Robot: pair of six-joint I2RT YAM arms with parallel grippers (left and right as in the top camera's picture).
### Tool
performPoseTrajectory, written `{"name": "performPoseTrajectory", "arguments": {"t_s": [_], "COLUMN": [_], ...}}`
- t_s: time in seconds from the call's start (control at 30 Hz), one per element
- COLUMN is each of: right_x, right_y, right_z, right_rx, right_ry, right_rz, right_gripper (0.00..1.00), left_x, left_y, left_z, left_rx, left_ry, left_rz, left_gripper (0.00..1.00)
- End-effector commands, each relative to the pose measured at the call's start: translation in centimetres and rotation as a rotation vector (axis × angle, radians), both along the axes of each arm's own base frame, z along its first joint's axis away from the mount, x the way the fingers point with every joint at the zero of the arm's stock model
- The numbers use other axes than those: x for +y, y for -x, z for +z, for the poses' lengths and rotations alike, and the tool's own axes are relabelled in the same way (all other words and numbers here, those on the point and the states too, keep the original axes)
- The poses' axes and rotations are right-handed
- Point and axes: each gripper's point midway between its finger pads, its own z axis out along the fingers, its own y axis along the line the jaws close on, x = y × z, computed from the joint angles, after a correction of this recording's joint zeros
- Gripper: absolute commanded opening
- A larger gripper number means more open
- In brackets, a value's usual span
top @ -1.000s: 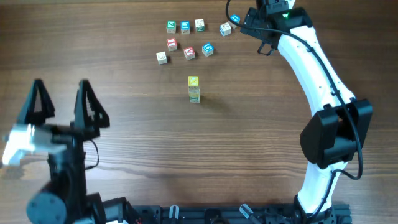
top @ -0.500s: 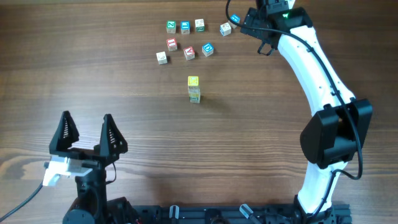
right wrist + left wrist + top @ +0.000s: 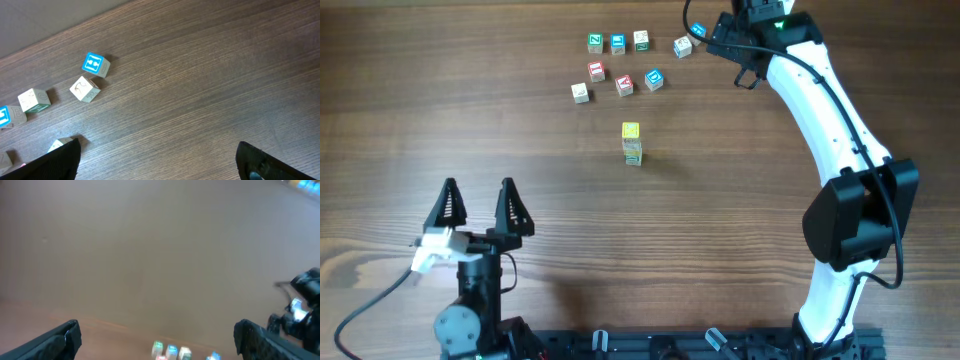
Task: Form a tower
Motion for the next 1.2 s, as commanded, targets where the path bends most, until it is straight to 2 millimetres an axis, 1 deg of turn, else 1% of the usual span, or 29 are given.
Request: {"name": "performPoseTrajectory", "arguments": {"t_s": [0.0, 0.07, 0.13, 0.17, 0.87, 0.93, 1.03, 1.17], "right_x": [0.0, 0.0, 0.0, 0.0, 0.0, 0.0, 0.0, 0.0], "right_y": [0.0, -0.1, 0.0, -0.1, -0.1, -0.1, 0.0, 0.0], "right_z": [-0.6, -0.6, -0.6, -0.6, -0.6, -0.6, -0.6, -0.6], "right_rx": [0.009, 0.009, 0.009, 0.009, 0.009, 0.009, 0.009, 0.009], "right_ry": [0.020, 0.020, 0.020, 0.020, 0.020, 0.020, 0.020, 0.020], "right_rz": [-0.001, -0.001, -0.001, -0.001, -0.001, -0.001, -0.001, -0.001], "right_gripper": [1.00, 1.00, 1.00, 1.00, 1.00, 1.00, 1.00, 1.00], "left_x": [0.0, 0.0, 0.1, 0.1, 0.5, 0.1, -1.3, -1.8], "left_y": [-0.9, -1.2, -1.4, -1.3, -1.3, -1.3, -1.4, -1.4], "left_z": [-3.8, -5.9, -9.1, -9.7, -9.7, -9.7, -9.7, -9.7], "left_rx": [0.150, 0.235, 0.364, 0.390, 0.389, 0.390, 0.392, 0.392], "left_ry": [0.020, 0.039, 0.069, 0.075, 0.078, 0.075, 0.064, 0.060], "left_rz": [-0.009, -0.010, -0.011, -0.007, 0.007, -0.007, -0.062, -0.084], "left_gripper": [1.00, 1.00, 1.00, 1.00, 1.00, 1.00, 1.00, 1.00]}}
